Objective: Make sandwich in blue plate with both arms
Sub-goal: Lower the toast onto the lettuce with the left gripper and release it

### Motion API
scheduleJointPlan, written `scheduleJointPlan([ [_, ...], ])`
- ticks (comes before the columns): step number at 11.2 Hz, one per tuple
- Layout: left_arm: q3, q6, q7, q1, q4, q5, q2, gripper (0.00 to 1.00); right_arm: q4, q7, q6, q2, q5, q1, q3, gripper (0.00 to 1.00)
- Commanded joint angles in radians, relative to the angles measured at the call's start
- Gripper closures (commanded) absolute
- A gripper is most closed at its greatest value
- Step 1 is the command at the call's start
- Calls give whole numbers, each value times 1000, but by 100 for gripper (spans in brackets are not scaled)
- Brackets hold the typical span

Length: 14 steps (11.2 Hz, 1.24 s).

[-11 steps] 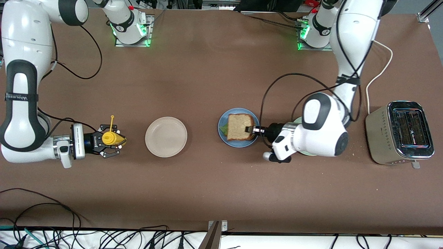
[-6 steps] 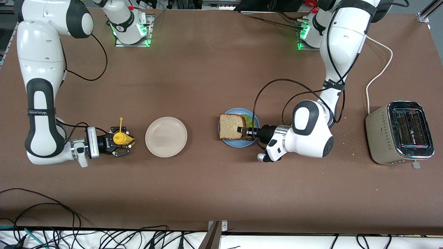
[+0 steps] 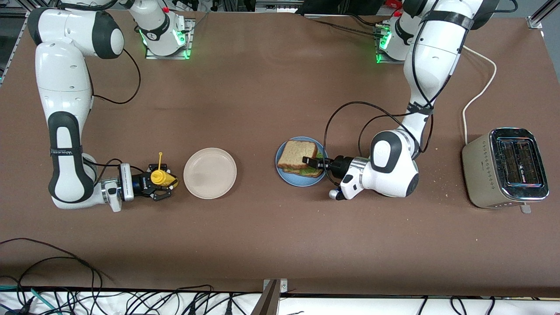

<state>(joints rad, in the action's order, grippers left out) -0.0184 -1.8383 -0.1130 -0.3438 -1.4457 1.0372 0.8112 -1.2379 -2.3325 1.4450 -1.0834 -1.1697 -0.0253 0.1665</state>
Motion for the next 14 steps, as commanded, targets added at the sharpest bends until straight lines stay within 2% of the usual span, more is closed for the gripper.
scheduleJointPlan([
  [1,-5,-1,-34,14,-13,29,-23,0,37,-4,-14,-13,-33,-18,-28,100],
  [3,-8,7,-34,26,-10,24,-41,0,34,-5,-9,-16,-39,-40,-54,100],
  [7,-18,5,-36,38,-5,23,-56,0,28,-42,-8,-24,-44,-41,-55,100],
  [11,-32,5,-99,120,39,-135,-75,0,31,-77,0,-52,-44,-44,-55,100],
  [12,-34,5,-120,137,41,-175,-102,0,31,-82,2,-53,-45,-47,-56,81],
  [13,-34,5,-126,158,41,-233,-130,0,32,-123,11,-53,-62,-47,-56,69],
  [14,-34,5,-126,184,42,-321,-165,0,31,-142,15,-53,-105,-45,-55,37],
])
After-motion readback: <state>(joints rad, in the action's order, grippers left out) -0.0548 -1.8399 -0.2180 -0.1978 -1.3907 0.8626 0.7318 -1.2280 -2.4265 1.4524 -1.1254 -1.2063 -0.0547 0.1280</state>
